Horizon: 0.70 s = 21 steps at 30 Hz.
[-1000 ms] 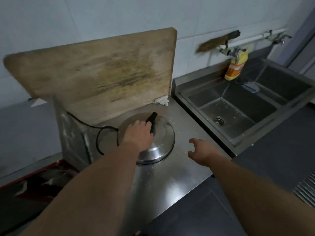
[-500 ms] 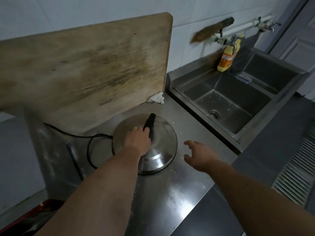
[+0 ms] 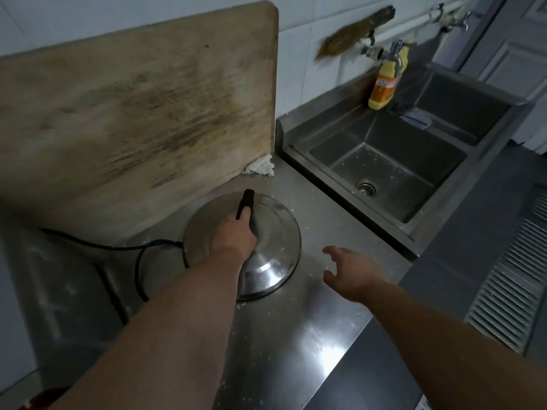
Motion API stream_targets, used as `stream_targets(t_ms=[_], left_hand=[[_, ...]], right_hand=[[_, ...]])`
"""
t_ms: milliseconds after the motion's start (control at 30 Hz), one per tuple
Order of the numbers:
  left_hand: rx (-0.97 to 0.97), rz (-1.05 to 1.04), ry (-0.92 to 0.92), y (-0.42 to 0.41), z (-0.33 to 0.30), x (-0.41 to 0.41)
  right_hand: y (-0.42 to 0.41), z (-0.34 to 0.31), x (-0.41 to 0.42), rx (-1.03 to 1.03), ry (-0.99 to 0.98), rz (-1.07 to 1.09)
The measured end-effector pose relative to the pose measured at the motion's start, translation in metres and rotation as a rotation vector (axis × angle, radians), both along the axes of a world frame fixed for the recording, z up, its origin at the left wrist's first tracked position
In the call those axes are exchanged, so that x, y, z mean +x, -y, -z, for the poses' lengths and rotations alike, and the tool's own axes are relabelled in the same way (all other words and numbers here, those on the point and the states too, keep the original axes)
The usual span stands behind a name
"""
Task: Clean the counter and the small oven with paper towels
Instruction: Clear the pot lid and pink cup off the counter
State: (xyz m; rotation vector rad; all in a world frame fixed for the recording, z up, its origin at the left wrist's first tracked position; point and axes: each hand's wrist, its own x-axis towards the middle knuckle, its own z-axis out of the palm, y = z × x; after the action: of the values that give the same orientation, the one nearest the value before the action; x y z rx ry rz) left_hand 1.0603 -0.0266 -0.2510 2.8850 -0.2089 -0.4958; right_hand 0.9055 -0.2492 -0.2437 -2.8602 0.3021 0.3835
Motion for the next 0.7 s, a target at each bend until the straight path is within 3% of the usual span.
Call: stream_targets(t_ms=[400, 700], left_hand=[[0.014, 0.033, 0.078, 0.017, -0.037, -0.047], [0.042, -0.114, 0.158, 0.017, -0.097, -0.135]], right_hand=[[0.037, -0.022, -0.029, 0.043, 0.005, 0.013], [0.072, -0.057, -0.066, 0.078, 0.011, -0.095]])
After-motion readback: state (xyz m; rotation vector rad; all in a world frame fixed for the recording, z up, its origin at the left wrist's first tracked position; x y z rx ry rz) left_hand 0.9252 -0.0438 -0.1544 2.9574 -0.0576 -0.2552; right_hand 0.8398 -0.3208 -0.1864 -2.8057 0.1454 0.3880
